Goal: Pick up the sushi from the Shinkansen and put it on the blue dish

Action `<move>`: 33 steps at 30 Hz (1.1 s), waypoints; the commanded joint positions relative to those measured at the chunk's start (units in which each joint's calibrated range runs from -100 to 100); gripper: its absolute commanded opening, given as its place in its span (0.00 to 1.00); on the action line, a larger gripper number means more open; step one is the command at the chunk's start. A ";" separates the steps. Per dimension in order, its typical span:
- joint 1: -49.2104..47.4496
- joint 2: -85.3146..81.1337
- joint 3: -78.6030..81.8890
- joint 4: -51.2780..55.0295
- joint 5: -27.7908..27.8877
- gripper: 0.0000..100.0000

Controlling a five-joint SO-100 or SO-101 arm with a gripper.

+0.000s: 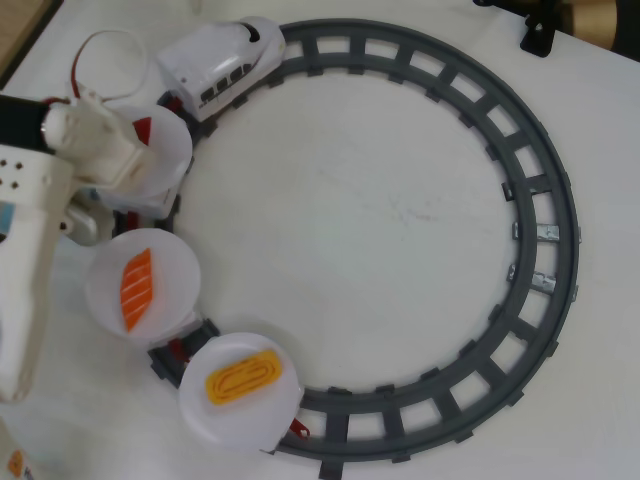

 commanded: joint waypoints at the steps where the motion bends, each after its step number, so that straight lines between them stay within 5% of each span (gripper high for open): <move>1: 0.78 3.07 -8.23 0.03 0.41 0.20; 11: 1.75 14.26 -19.69 0.37 0.20 0.18; 15: 1.13 14.43 -20.14 0.37 -0.12 0.03; 30: -3.18 14.51 -39.25 8.78 -3.57 0.04; 33: -3.27 15.59 -38.26 8.78 -3.62 0.14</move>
